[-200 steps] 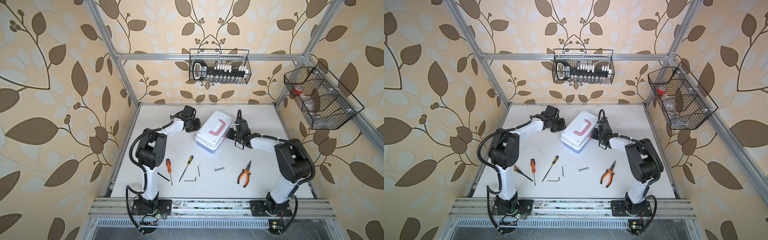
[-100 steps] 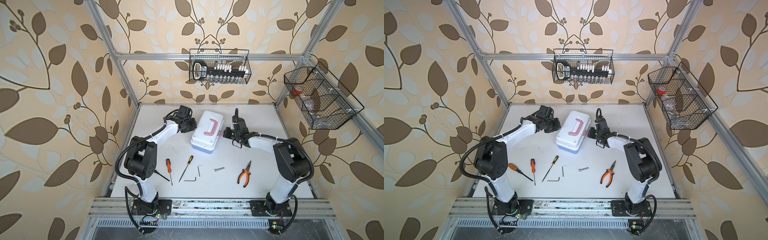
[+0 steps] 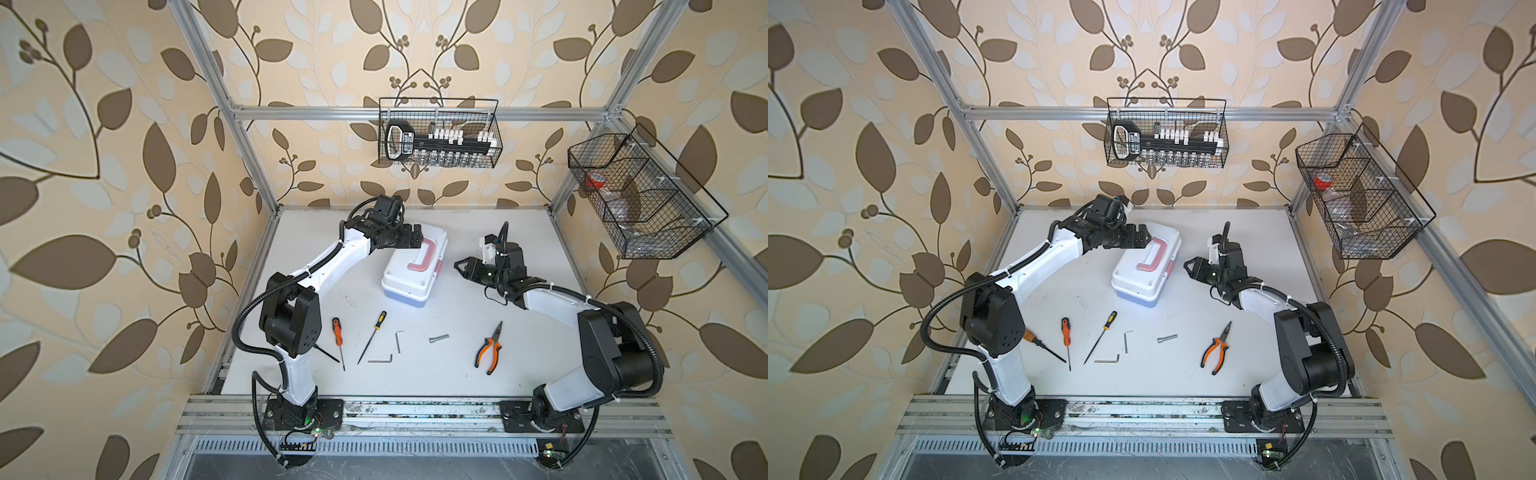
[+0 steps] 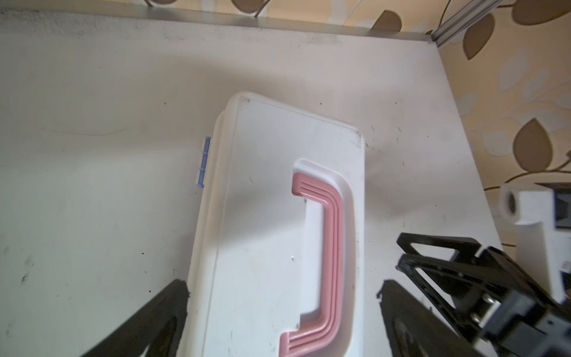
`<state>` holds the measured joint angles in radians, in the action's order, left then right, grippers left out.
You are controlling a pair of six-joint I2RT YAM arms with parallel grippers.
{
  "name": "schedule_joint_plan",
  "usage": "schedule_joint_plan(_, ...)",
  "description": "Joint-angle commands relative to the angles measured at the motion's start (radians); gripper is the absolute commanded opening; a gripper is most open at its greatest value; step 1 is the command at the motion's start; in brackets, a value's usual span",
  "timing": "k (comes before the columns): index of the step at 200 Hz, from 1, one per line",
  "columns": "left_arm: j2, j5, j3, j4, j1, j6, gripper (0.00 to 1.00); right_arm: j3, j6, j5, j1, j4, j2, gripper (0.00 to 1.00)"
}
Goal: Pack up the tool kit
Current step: 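Grip the box lid end with left gripper while right gripper closes on pink latch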
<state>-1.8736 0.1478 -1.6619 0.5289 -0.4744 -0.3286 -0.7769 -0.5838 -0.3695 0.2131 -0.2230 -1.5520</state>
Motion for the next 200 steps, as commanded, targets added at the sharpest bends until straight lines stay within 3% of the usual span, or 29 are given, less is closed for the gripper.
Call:
schedule_joint_plan(1,-0.035,-0.049,-0.030,0.063,-0.004,0.054,0.99,0.015,-0.015,-0.104,0.001,-0.059,0.018,0.61)
schedule_joint_plan(17,-0.053,-0.087,-0.054,0.089,-0.007,0.061,0.99,0.021,-0.024,-0.139,0.000,-0.078,0.003,0.66)
schedule_joint_plan(48,-0.073,-0.161,-0.082,0.115,-0.013,0.074,0.99,0.070,-0.123,-0.219,0.000,-0.249,-0.055,0.65)
schedule_joint_plan(69,-0.085,-0.152,-0.098,0.117,-0.015,0.076,0.99,0.084,-0.200,-0.268,-0.002,-0.364,-0.110,0.64)
schedule_joint_plan(174,-0.175,-0.155,-0.161,0.155,-0.062,0.092,0.99,0.094,-0.363,-0.326,-0.021,-0.593,-0.254,0.72)
schedule_joint_plan(190,-0.179,-0.152,-0.165,0.157,-0.064,0.092,0.95,0.097,-0.391,-0.335,-0.024,-0.631,-0.268,0.72)
schedule_joint_plan(200,-0.180,-0.148,-0.164,0.157,-0.065,0.091,0.85,0.096,-0.400,-0.335,-0.027,-0.638,-0.276,0.72)
